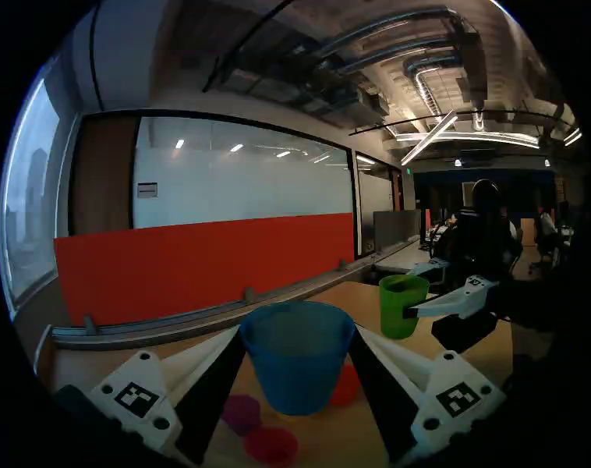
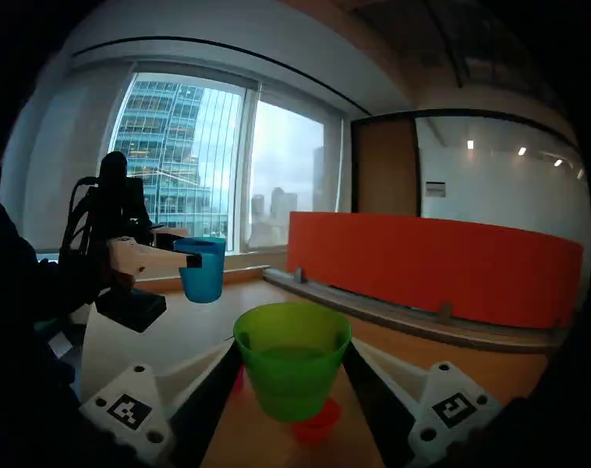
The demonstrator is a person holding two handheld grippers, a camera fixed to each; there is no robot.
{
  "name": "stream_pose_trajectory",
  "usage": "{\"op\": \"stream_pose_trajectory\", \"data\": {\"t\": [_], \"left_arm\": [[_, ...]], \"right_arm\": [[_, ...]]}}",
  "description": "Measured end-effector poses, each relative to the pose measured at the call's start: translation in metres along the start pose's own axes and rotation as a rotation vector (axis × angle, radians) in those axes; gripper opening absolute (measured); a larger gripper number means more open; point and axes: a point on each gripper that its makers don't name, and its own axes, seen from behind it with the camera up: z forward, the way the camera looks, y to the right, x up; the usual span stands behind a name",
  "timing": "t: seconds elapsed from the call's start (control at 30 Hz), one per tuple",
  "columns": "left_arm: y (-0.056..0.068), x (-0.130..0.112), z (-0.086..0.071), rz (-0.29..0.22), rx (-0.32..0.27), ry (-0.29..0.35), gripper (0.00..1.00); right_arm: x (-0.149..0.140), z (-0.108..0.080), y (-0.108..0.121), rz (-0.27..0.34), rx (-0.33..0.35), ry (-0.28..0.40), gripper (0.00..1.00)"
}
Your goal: Pour water
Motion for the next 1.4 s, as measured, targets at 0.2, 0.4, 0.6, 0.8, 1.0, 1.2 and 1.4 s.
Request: {"op": "stream_pose_trajectory", "data": {"t": [0.2, 0.4, 0.6, 0.8, 1.0, 1.2, 1.4], "left_arm": [[0.005, -0.013, -0.003, 0.024, -0.002, -0.019, 0.88], [0.01, -0.03, -0.006, 0.019, -0.011, -0.042, 0.88], [0.016, -0.05, -0.007, 0.012, -0.023, -0.074, 0.88], [0.021, -0.067, -0.007, 0.01, -0.036, -0.106, 0.88], [0.027, -0.083, -0.006, 0.004, -0.05, -0.14, 0.88], [0.034, -0.101, -0.008, 0.001, -0.07, -0.177, 0.88], [0.038, -0.12, -0.008, 0.002, -0.086, -0.219, 0.88]], "right_arm": [[-0.001, -0.004, 0.007, 0.003, -0.013, -0.005, 0.89], [-0.005, -0.008, 0.01, 0.014, -0.016, -0.016, 0.89], [-0.011, -0.012, 0.014, 0.009, -0.024, -0.035, 0.89], [-0.02, -0.014, 0.015, 0.016, -0.025, -0.055, 0.89], [-0.034, -0.017, 0.015, 0.018, -0.019, -0.089, 0.89], [-0.047, -0.02, 0.015, 0.021, -0.015, -0.121, 0.89], [-0.06, -0.021, 0.015, 0.029, -0.005, -0.158, 0.89]]}}
